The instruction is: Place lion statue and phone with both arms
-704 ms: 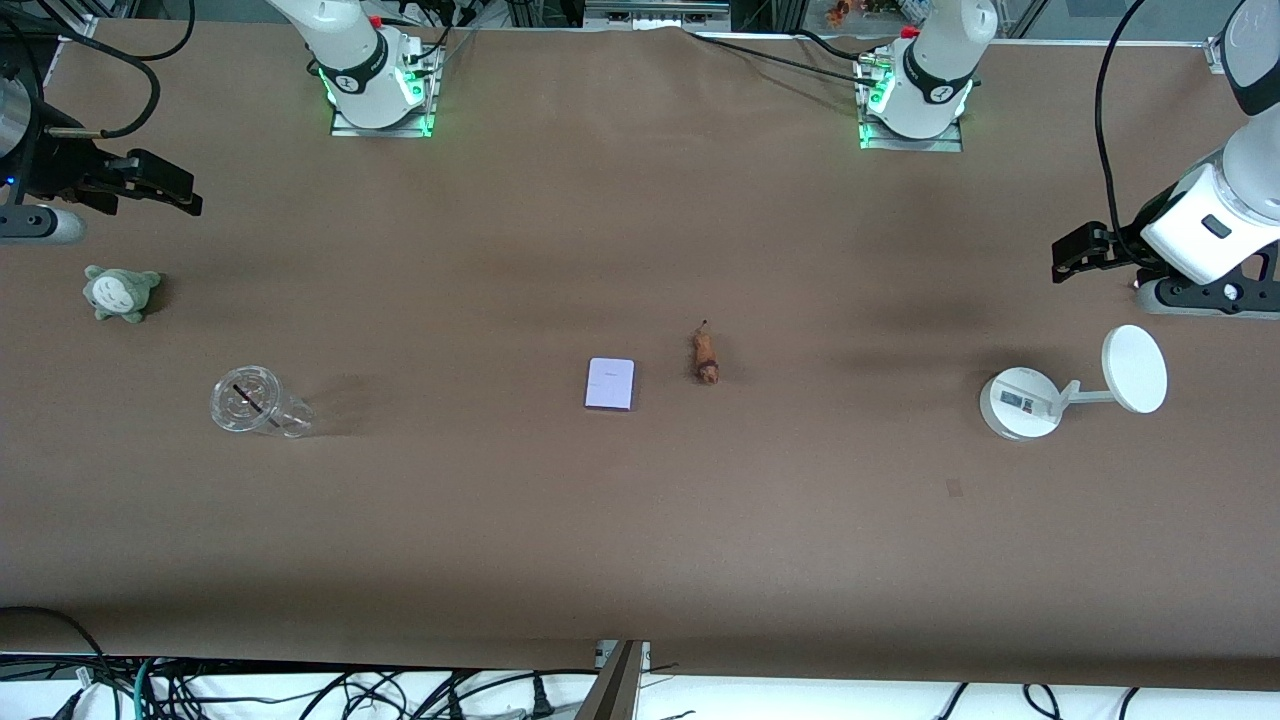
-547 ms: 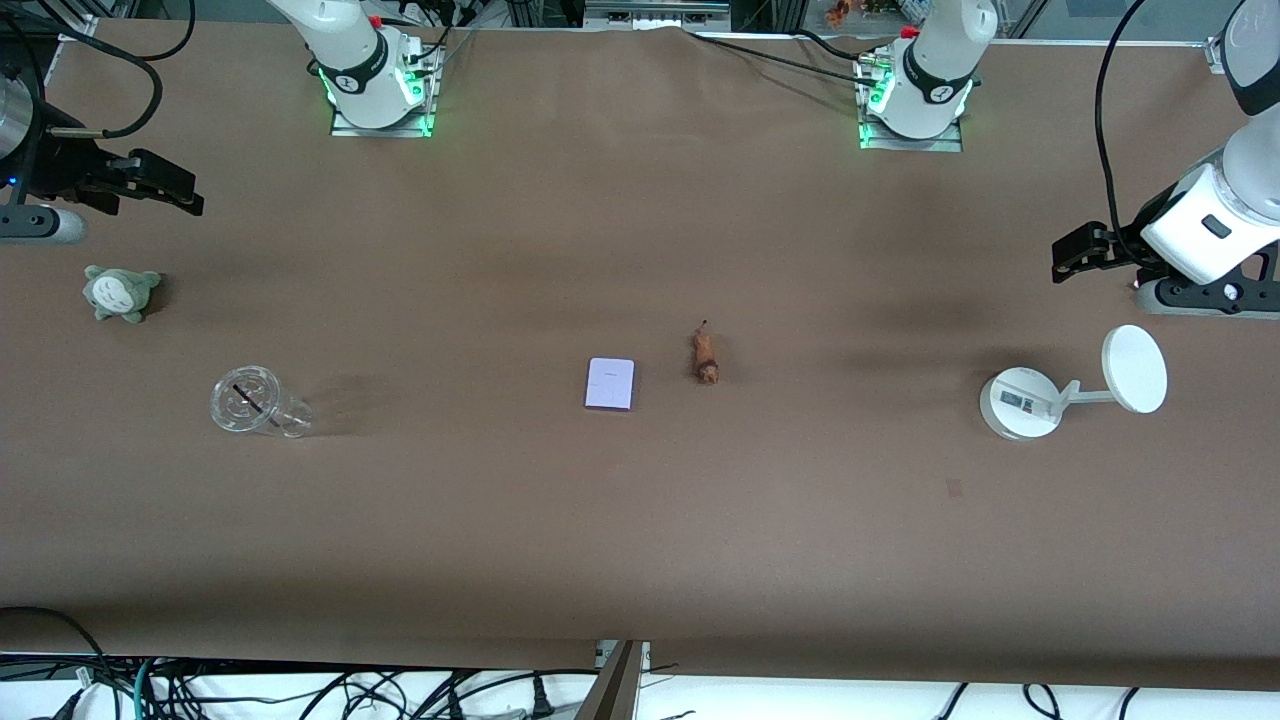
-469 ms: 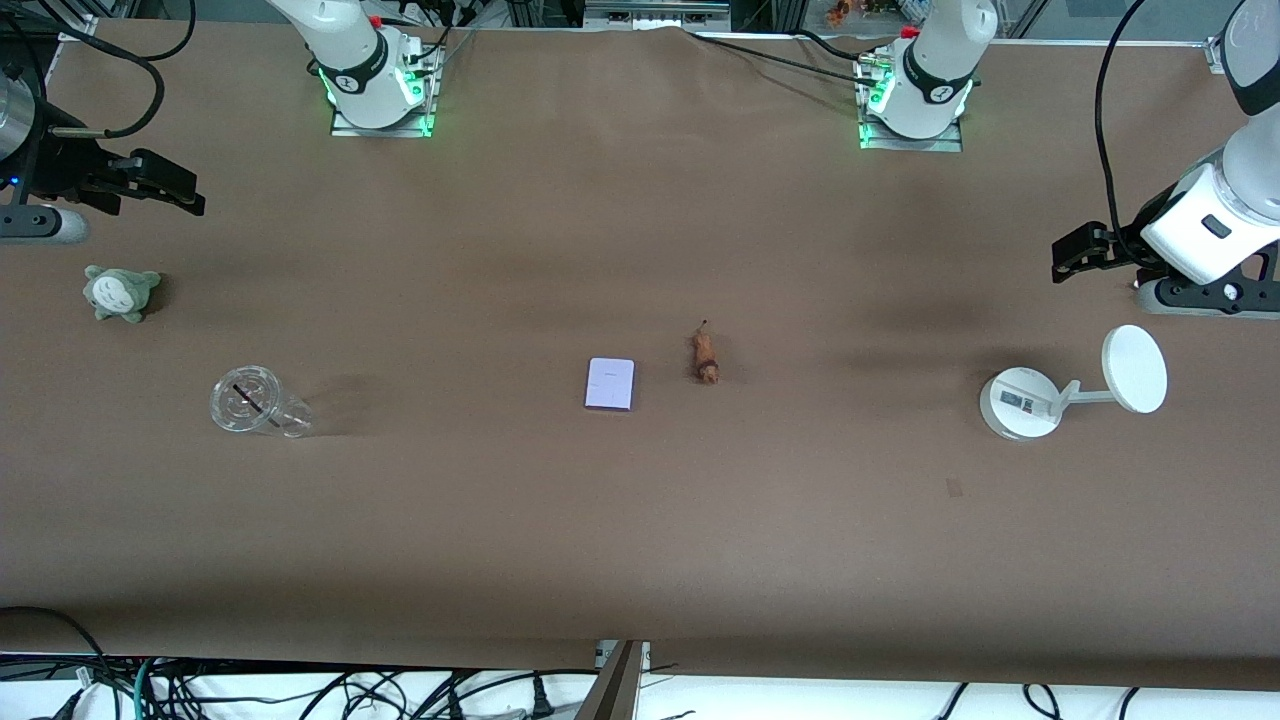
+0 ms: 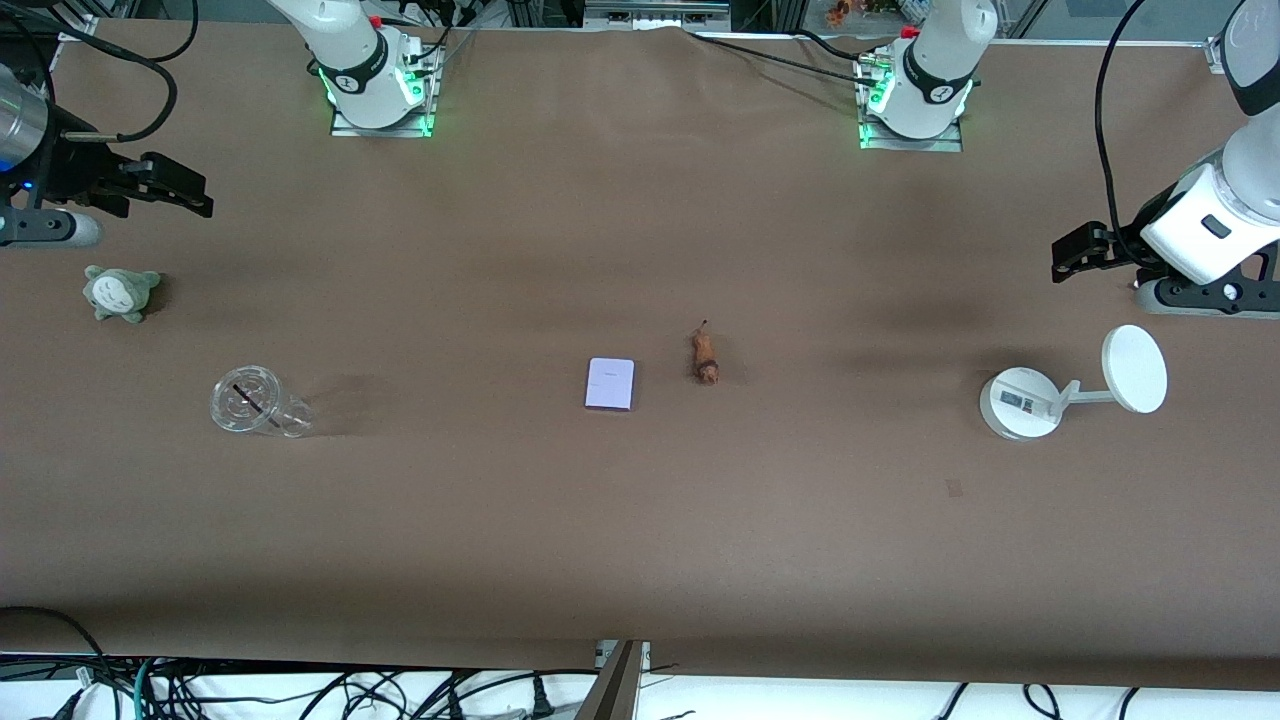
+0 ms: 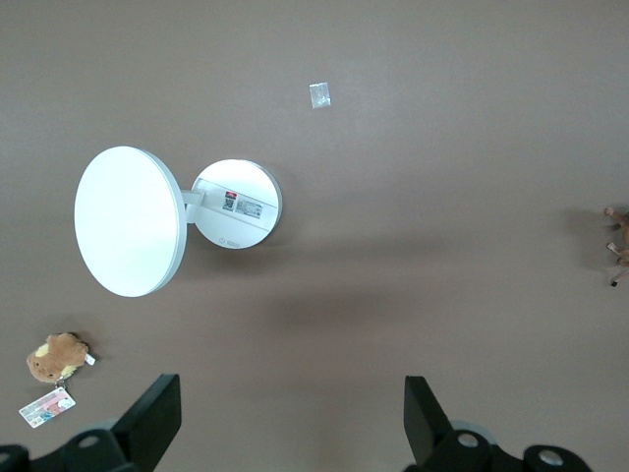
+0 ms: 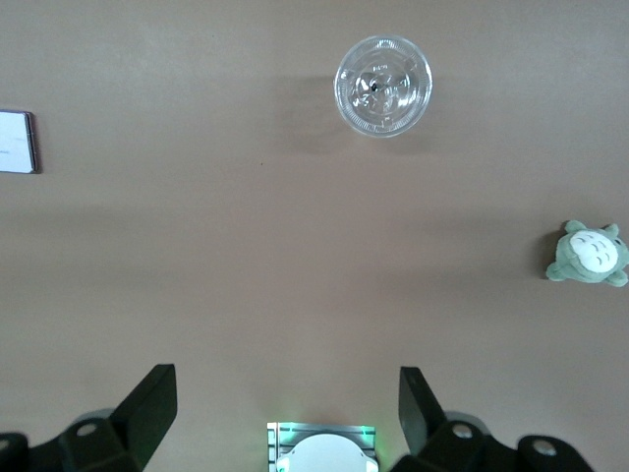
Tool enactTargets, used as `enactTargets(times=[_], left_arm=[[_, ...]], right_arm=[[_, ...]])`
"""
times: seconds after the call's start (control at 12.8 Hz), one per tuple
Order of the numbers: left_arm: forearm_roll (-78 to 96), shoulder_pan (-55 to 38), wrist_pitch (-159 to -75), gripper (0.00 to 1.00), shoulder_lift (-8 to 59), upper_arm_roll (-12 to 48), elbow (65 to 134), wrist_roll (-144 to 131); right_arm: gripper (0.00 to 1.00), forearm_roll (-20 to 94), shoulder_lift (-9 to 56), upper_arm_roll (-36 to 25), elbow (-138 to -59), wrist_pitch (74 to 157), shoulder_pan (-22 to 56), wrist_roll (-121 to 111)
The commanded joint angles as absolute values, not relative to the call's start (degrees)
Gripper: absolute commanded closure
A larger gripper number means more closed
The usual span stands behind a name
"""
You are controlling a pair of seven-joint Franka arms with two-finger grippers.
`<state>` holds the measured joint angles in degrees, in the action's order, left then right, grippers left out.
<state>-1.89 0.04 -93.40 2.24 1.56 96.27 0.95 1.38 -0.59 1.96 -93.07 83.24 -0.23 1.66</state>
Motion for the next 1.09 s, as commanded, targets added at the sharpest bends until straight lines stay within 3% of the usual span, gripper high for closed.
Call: enactTargets(times=[0.0, 0.63, 1.02], left_arm=[[-1.67, -0.44, -91.41, 0.0, 2.46, 1.49, 95.62, 1.76], [4.3, -1.31, -87.98, 0.0, 3.51, 4.56, 96.68, -2.61], [5.98, -1.93, -97.88, 0.0, 9.3, 13.69, 97.29, -14.65]], right_arm=[[0.0, 1.32, -0.35, 2.72, -93.78, 84.02, -0.97, 2.2], [0.0, 0.61, 1.76, 2.72, -92.81, 83.58, 1.23, 2.9], [0.0, 0.7, 1.85, 2.55, -92.81, 83.32, 1.05, 2.29]])
